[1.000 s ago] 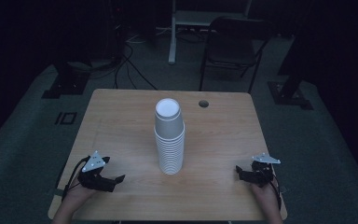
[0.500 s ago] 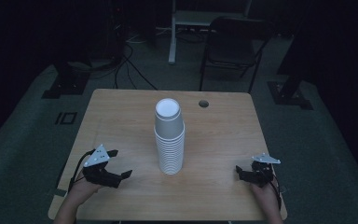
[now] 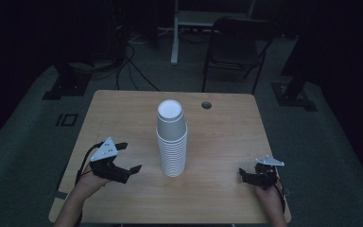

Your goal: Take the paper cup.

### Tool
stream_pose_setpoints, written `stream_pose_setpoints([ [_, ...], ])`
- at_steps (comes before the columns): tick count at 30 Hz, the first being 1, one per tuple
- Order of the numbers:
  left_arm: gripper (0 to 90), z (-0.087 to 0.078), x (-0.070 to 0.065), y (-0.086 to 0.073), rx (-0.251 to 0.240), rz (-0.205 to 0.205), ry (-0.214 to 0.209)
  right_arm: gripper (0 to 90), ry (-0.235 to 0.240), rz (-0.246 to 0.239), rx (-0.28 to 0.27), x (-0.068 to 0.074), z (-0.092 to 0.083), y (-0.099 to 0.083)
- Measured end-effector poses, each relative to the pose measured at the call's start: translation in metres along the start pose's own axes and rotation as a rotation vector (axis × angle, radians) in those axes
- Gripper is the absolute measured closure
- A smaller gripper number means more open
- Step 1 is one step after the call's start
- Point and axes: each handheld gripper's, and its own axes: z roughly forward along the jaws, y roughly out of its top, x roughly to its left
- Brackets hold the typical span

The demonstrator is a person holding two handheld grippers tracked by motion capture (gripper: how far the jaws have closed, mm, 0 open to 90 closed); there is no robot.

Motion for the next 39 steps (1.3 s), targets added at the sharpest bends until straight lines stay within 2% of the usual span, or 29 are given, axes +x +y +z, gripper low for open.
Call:
stream_pose_setpoints([
  [5,3.5,0.003,-0.001,0.016,-0.033,0.015,-0.017,12.1,0.000,0.000,0.000,0.000,0.000,0.000],
  [9,3.5,0.006,-0.001,0.026,-0.060,0.012,-0.048,12.1,0.000,0.000,0.000,0.000,0.000,0.000],
  [13,3.5,0.010,-0.002,0.038,-0.073,0.027,-0.049,12.1,0.000,0.000,0.000,0.000,0.000,0.000],
  [14,3.5,0.010,-0.002,0.040,-0.073,0.027,-0.065,12.1,0.000,0.000,0.000,0.000,0.000,0.000],
  [18,3.5,0.014,-0.005,0.048,-0.094,0.027,-0.076,12.1,0.000,0.000,0.000,0.000,0.000,0.000],
  [20,3.5,0.016,-0.007,0.052,-0.112,0.025,-0.105,12.1,0.000,0.000,0.000,0.000,0.000,0.000],
  [22,3.4,0.019,-0.009,0.057,-0.112,0.036,-0.107,12.1,0.000,0.000,0.000,0.000,0.000,0.000],
  [31,3.4,0.033,-0.011,0.071,-0.123,0.040,-0.136,12.1,0.000,0.000,0.000,0.000,0.000,0.000],
  [33,3.4,0.035,-0.011,0.072,-0.119,0.045,-0.130,12.1,0.000,0.000,0.000,0.000,0.000,0.000],
  [34,3.4,0.040,-0.010,0.075,-0.124,0.041,-0.153,12.1,0.000,0.000,0.001,0.000,0.000,0.000],
  [35,3.4,0.041,-0.011,0.076,-0.129,0.046,-0.144,12.1,0.000,0.000,0.000,0.000,0.000,0.000],
  [37,3.4,0.044,-0.011,0.080,-0.136,0.049,-0.160,12.1,0.000,-0.001,0.000,0.000,0.000,0.000],
  [38,3.4,0.045,-0.011,0.081,-0.140,0.049,-0.155,12.1,0.000,-0.001,0.000,0.000,0.000,0.000],
  [39,3.4,0.046,-0.011,0.083,-0.147,0.050,-0.170,12.1,0.000,-0.001,0.000,0.000,0.000,0.000],
])
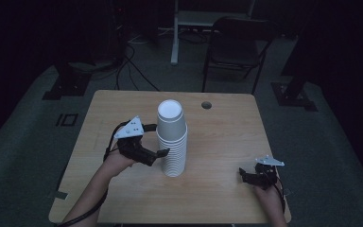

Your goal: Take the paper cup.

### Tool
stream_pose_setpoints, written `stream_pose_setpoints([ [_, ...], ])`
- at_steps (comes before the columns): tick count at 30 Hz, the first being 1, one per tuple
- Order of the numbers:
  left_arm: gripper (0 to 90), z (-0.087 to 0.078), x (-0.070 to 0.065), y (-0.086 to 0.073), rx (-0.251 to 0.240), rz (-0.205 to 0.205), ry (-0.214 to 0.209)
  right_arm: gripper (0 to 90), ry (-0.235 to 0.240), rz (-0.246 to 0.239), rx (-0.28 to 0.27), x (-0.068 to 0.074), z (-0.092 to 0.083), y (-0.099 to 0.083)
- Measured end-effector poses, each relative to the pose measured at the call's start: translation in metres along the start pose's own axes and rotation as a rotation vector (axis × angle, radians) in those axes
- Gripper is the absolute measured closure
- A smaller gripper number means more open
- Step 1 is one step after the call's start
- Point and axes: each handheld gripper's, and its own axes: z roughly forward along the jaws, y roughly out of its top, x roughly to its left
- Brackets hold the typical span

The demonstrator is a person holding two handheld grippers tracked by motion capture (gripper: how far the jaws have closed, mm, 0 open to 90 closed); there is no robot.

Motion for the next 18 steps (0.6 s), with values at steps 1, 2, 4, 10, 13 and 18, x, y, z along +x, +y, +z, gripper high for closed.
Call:
stream_pose_setpoints([
  [1,3.4,0.001,0.001,0.001,-0.005,-0.001,-0.003,12.1,0.000,0.000,0.000,0.000,0.000,0.000],
  [2,3.4,0.002,0.001,0.002,-0.004,0.005,0.007,12.1,0.000,0.000,0.000,0.000,0.000,0.000],
  [4,3.4,0.005,0.002,0.004,-0.011,0.002,0.001,12.1,0.000,0.000,0.000,0.000,0.000,0.000],
  [10,3.2,0.012,0.005,0.006,-0.022,0.003,-0.006,12.1,0.000,0.000,0.000,0.000,0.000,0.000],
  [13,3.1,0.016,0.006,0.006,-0.024,0.013,-0.006,12.1,0.000,0.000,0.000,0.000,0.000,0.000],
  [18,2.7,0.024,0.005,0.007,-0.022,0.026,-0.002,12.2,0.000,0.000,0.000,0.000,0.000,0.000],
])
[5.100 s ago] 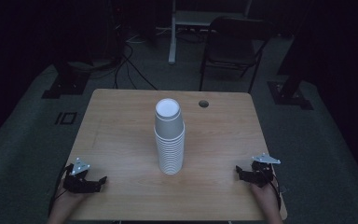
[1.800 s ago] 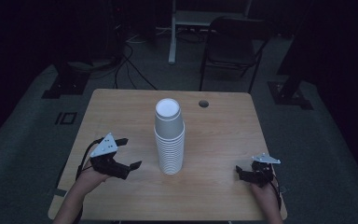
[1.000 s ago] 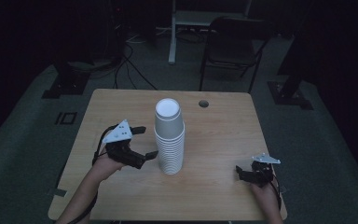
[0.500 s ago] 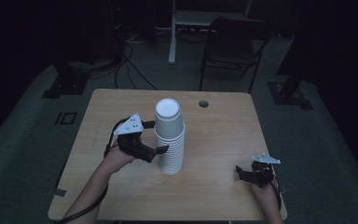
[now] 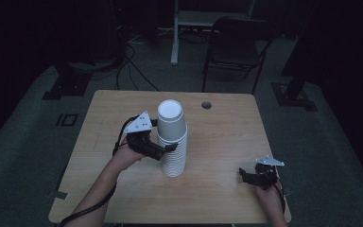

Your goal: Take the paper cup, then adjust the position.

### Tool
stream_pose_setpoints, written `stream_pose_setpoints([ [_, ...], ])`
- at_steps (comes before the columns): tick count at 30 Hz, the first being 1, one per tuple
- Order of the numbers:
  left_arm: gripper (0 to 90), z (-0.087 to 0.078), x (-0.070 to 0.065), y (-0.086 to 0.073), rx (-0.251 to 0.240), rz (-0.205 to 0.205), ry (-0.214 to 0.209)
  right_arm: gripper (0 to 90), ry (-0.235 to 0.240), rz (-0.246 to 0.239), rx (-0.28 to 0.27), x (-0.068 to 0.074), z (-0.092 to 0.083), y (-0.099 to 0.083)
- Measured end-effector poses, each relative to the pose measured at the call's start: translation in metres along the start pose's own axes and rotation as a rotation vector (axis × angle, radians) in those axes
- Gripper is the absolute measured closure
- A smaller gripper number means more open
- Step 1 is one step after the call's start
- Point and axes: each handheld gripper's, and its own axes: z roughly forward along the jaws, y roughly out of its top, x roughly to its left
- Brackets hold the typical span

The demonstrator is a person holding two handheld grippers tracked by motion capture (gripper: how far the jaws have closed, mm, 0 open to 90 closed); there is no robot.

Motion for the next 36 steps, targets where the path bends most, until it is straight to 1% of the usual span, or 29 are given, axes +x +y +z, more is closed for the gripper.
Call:
stream_pose_setpoints([
  [2,2.7,0.0007,0.0010,-0.0003,-0.017,-0.008,-0.008,12.2,0.000,0.000,0.000,0.0000,0.0000,0.0000],
  [6,2.8,0.0027,0.0020,-0.0009,-0.025,-0.013,-0.019,12.2,0.000,0.000,0.000,0.0000,0.0000,0.0000],
  [13,3.4,0.0045,0.0018,-0.0048,-0.054,-0.010,-0.018,12.2,0.000,0.000,0.000,0.0000,0.0000,0.0000],
  [20,3.9,0.0037,0.0016,-0.0022,-0.028,-0.010,-0.018,12.2,-0.001,0.000,0.000,0.0000,0.0001,0.0000],
  [26,4.2,0.0036,0.0011,-0.0035,-0.039,-0.010,-0.014,12.2,-0.001,0.000,0.000,0.0000,0.0001,0.0000],
  [31,4.2,0.0034,0.0001,-0.0021,-0.028,-0.007,-0.012,12.2,0.003,-0.004,0.001,-0.0004,-0.0001,0.0000],
  [33,4.2,0.0033,-0.0002,-0.0021,-0.027,-0.004,-0.012,12.6,0.007,-0.004,0.010,-0.0014,-0.0008,0.0008],
  [36,4.1,0.0036,0.0002,-0.0020,-0.027,-0.008,-0.011,12.5,0.017,-0.020,0.030,-0.0021,-0.0008,0.0033],
])
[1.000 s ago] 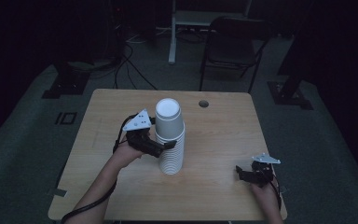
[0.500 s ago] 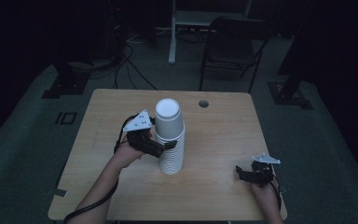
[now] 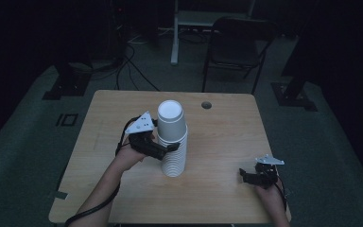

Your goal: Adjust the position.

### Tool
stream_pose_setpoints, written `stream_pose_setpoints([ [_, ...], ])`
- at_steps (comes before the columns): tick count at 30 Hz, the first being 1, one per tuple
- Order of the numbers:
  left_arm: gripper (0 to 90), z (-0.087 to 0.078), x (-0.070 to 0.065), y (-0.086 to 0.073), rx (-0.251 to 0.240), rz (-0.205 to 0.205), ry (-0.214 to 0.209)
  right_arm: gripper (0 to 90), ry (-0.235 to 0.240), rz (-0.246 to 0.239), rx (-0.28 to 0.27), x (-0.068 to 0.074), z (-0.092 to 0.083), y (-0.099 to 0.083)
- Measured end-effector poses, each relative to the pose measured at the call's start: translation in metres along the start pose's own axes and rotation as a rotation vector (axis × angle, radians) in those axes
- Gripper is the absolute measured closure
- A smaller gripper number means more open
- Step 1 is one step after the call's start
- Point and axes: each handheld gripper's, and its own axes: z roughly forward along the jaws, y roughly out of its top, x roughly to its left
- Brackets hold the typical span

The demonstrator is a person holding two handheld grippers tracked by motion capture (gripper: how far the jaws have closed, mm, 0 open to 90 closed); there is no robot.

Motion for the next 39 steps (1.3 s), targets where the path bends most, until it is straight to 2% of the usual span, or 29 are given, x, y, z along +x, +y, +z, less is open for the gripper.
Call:
stream_pose_setpoints([
  [4,4.1,0.000,0.001,0.001,0.005,0.003,-0.005,12.3,0.008,-0.031,0.023,0.002,-0.001,0.004],
  [6,4.1,0.001,0.001,0.001,0.007,0.003,-0.006,12.4,0.031,-0.047,0.013,0.003,-0.004,0.006],
  [7,4.1,0.001,0.001,0.001,0.007,0.004,-0.007,12.4,0.067,-0.048,0.001,0.005,-0.007,0.010],
  [12,4.1,0.001,0.002,0.001,0.004,0.003,-0.008,12.5,0.113,-0.064,-0.025,0.007,-0.013,0.017],
  [13,4.1,0.001,0.002,0.001,0.005,0.004,-0.008,12.5,0.139,-0.062,-0.035,0.008,-0.016,0.021],
  [15,4.1,0.001,0.002,0.001,0.005,0.004,-0.008,12.5,0.139,-0.062,-0.035,0.008,-0.016,0.021],
  [16,4.1,0.001,0.002,0.001,0.006,0.004,-0.008,12.6,0.145,-0.066,-0.047,0.008,-0.018,0.022],
  [17,4.1,0.001,0.002,0.001,0.005,0.003,-0.009,12.6,0.173,-0.063,-0.067,0.010,-0.023,0.026],
  [24,4.1,0.001,0.002,0.001,0.006,0.003,-0.009,12.7,0.235,-0.073,-0.127,0.016,-0.038,0.039],
  [25,4.1,0.001,0.002,0.001,0.007,0.003,-0.009,13.6,0.264,-0.078,-0.163,0.019,-0.046,0.047],
  [29,4.1,0.001,0.002,0.001,0.004,0.004,-0.009,13.6,0.287,-0.087,-0.196,0.023,-0.055,0.055],
  [37,4.1,0.001,0.002,0.002,0.013,0.005,-0.012,14.4,0.365,-0.152,-0.263,0.040,-0.074,0.075],
  [39,4.1,0.001,0.002,0.002,0.013,0.005,-0.012,14.4,0.399,-0.170,-0.286,0.047,-0.081,0.082],
])
